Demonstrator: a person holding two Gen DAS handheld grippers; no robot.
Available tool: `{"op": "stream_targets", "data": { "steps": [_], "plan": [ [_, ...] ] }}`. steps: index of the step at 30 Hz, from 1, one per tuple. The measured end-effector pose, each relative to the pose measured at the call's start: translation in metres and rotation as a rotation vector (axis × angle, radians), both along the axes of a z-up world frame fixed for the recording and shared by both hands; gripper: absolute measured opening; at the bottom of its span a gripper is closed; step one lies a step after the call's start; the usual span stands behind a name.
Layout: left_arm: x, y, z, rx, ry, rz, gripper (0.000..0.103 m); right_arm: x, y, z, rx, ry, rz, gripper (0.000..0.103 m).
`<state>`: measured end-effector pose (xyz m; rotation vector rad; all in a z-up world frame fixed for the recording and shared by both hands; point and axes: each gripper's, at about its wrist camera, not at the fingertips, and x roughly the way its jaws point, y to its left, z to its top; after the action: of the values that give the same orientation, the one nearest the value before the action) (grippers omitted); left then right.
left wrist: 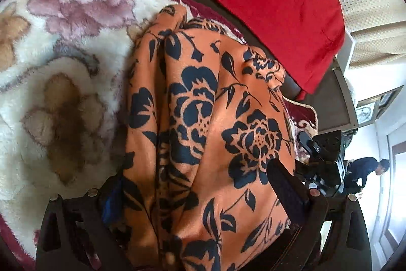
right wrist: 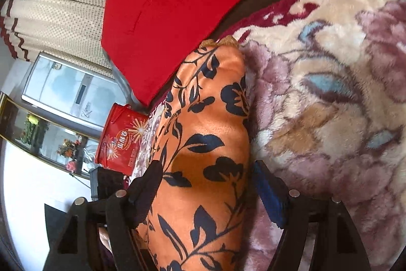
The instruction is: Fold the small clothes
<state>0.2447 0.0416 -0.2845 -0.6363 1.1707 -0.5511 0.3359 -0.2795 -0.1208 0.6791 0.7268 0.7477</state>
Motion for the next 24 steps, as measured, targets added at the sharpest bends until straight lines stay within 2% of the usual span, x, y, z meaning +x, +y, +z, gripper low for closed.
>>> {"op": "stream_targets", "data": {
  "steps": [3,5,6,9,14,16,24],
  "plan": [
    [0.003,-0.004,-0.002,-0.018,-0.005,0.011,0.098,0.004,0.005,-0.001,0.012,-0.014,0.013,0.078],
    [-0.001,-0.004,-0.002,0.004,-0.015,0.019,0.088,0.004,0.01,-0.001,0.003,-0.029,0.015,0.078],
    [0.003,-0.001,-0.004,0.022,-0.016,0.021,0.077,0.005,0.014,-0.001,-0.002,-0.035,0.018,0.078],
    [0.002,-0.002,-0.002,0.042,-0.027,0.021,0.067,0.004,0.022,-0.001,0.001,-0.067,0.017,0.078],
    [-0.007,-0.01,0.01,0.074,-0.088,0.014,0.045,-0.006,0.041,0.004,-0.088,-0.144,-0.004,0.066],
    [-0.009,-0.011,0.014,0.08,-0.11,0.016,0.037,-0.01,0.042,0.008,-0.091,-0.173,-0.016,0.056],
    [-0.021,-0.018,0.042,0.133,-0.203,0.004,0.03,-0.032,0.049,0.034,-0.144,-0.306,-0.042,0.049]
  ]
}}
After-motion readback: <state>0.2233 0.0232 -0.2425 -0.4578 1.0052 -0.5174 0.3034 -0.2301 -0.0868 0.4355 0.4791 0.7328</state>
